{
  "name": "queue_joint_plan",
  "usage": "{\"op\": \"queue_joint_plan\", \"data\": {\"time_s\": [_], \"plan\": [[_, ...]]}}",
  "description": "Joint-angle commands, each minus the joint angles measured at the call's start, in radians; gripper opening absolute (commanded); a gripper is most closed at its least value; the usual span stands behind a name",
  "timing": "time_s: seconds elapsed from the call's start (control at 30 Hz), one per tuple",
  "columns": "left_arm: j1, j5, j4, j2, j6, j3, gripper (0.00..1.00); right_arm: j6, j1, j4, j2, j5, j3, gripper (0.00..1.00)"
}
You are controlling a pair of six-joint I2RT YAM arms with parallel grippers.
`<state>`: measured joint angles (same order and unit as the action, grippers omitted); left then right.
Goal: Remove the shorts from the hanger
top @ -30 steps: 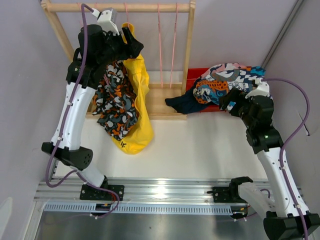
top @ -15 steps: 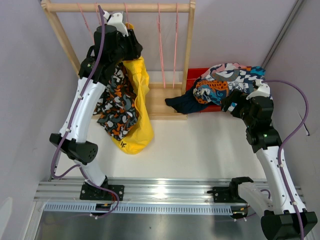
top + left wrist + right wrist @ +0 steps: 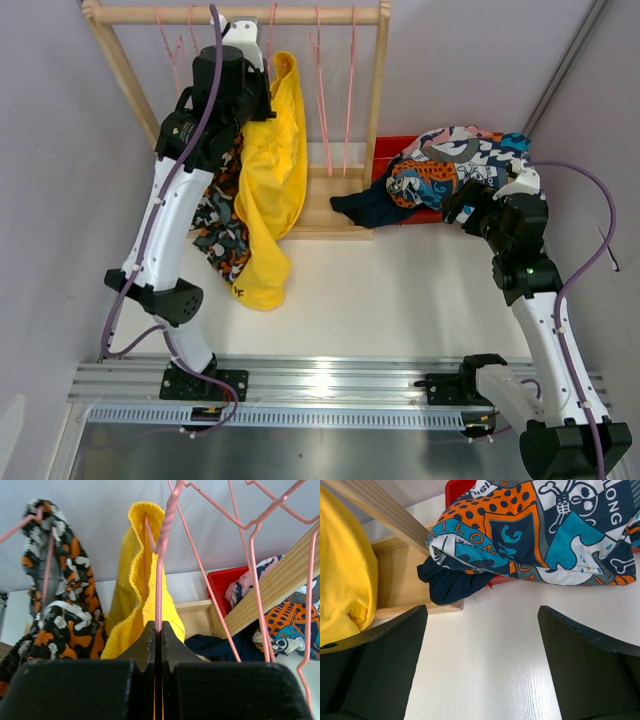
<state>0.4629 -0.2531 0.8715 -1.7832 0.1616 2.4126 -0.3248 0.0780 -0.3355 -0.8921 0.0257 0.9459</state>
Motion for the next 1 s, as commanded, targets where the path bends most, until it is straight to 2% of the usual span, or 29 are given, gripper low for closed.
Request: {"op": "queue_joint_plan", "data": {"time_s": [0.0, 0.2, 0.27, 0.37, 0.4, 0.5, 0.87, 0.97], "plan": [[0.008, -0.037, -0.022, 0.108, -0.086, 0.075, 0.00, -0.026, -0.003, 0.053, 0.007, 0.028, -0.004, 0.99], [0.008, -0.023, 0.027, 0.202, -0.111, 0.079, 0.00, -0.049, 0.011, 0.067, 0.034, 0.066, 0.004, 1.00], [0.008, -0.003, 0.031, 0.270, -0.122, 0.021, 0.00, -0.049, 0.025, 0.064, 0.042, 0.069, 0.019, 0.99], [0.006, 0.015, -0.037, 0.393, -0.131, -0.157, 0.00, -0.049, 0.046, 0.058, 0.061, 0.068, 0.039, 0.99], [0.006, 0.018, -0.055, 0.422, -0.134, -0.259, 0.00, -0.049, 0.052, 0.058, 0.073, 0.065, 0.044, 1.00], [0.005, 0.009, -0.115, 0.482, -0.137, -0.334, 0.00, -0.057, 0.075, 0.059, 0.085, 0.054, 0.053, 0.99], [0.005, 0.041, -0.196, 0.334, -0.117, -0.155, 0.00, -0.065, 0.128, -0.008, 0.154, -0.009, 0.059, 0.99], [0.005, 0.070, -0.151, 0.295, -0.088, -0.076, 0.00, -0.054, 0.129, -0.030, 0.160, -0.017, 0.065, 0.99]]}}
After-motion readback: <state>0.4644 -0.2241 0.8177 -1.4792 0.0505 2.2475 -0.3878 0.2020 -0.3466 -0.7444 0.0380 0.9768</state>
